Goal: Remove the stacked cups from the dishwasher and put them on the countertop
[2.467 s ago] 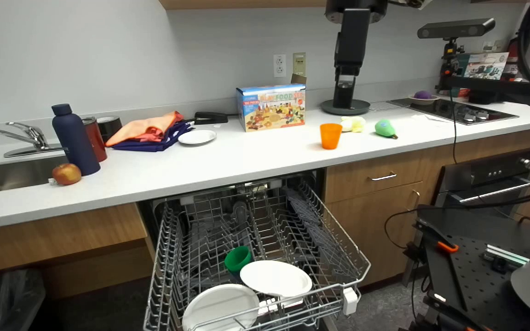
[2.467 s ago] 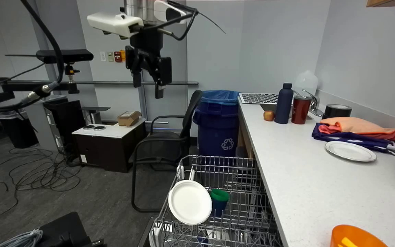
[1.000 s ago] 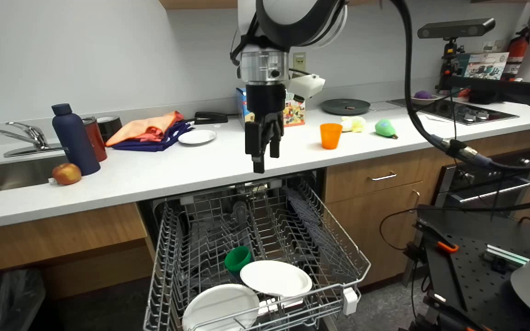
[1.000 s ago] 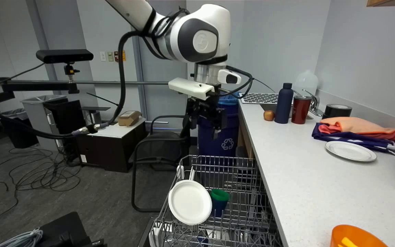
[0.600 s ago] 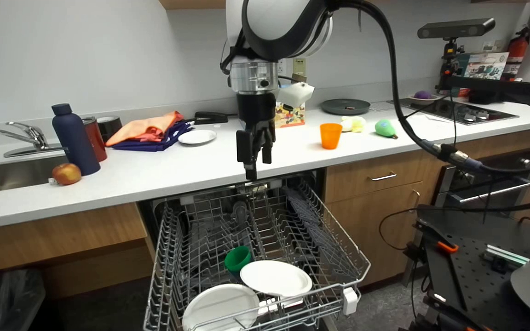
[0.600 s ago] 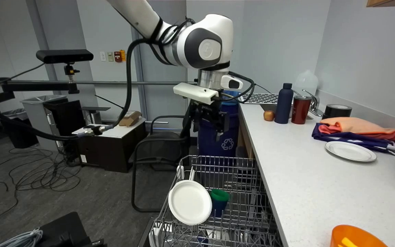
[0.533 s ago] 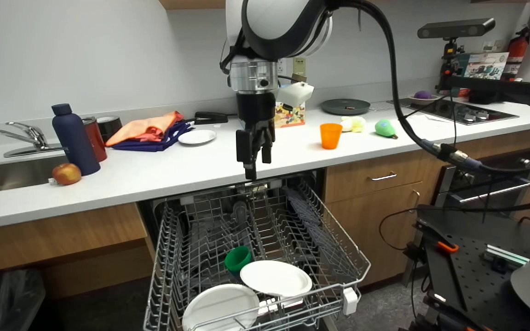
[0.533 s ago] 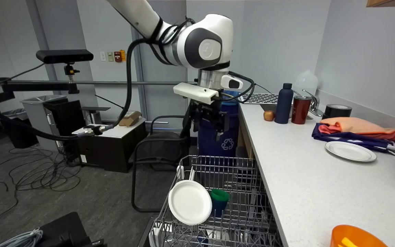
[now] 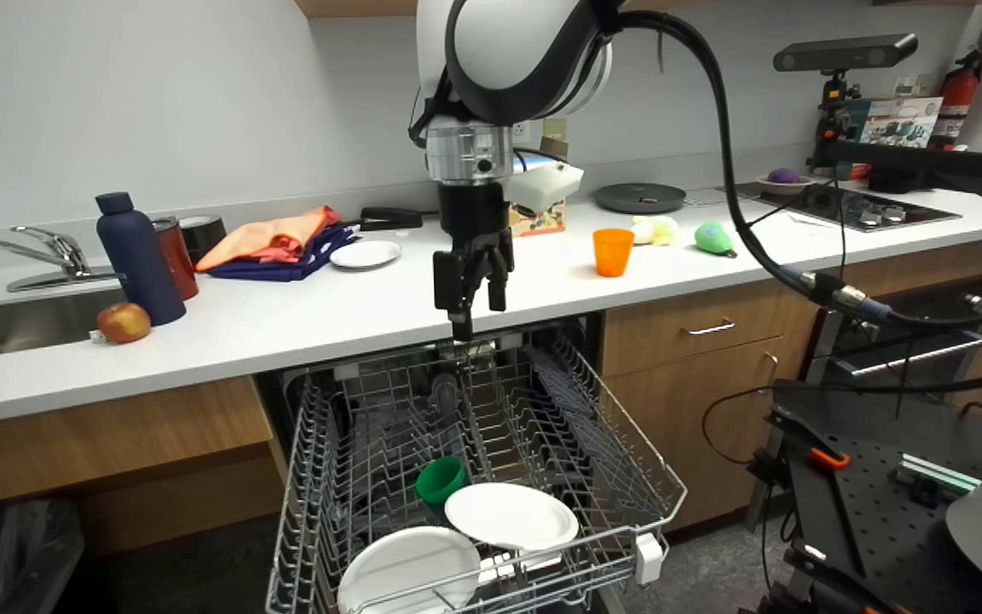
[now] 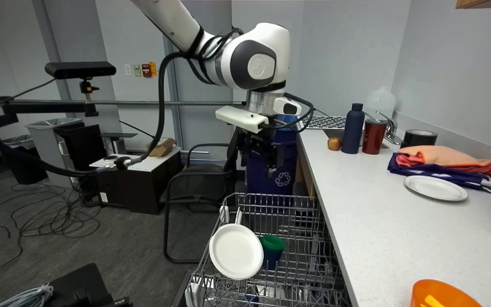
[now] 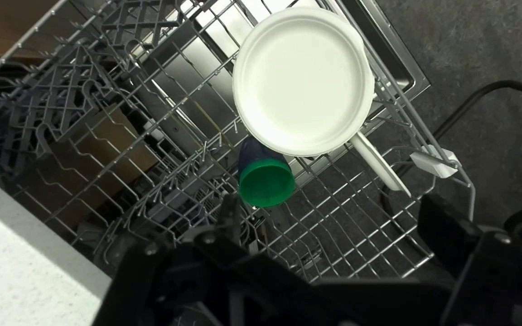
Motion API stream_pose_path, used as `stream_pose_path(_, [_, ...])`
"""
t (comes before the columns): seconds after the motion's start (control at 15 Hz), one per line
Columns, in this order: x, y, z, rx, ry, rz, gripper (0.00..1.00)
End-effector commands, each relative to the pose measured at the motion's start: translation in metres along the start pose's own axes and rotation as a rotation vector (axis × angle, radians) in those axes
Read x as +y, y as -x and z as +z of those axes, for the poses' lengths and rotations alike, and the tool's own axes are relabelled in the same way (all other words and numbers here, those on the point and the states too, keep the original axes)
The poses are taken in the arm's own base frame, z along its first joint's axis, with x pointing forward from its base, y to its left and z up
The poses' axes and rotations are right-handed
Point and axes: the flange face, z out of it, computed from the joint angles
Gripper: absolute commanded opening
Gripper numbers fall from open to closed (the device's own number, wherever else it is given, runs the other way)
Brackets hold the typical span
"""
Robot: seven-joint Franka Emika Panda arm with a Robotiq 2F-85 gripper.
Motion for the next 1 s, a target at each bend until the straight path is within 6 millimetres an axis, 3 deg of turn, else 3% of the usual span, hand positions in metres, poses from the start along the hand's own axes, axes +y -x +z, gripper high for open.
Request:
stream_pose_path(0.0, [0.005,-0.013,0.023,0.007,0.029,0.108,1.00])
stream_pose_path(0.47, [-0.008,-0.053,0.106,-0.086,0.044,0.264,1.00])
stream_pose_path(0.93, [0.006,-0.070,0.166,-0.125,0.110,0.429,1.00])
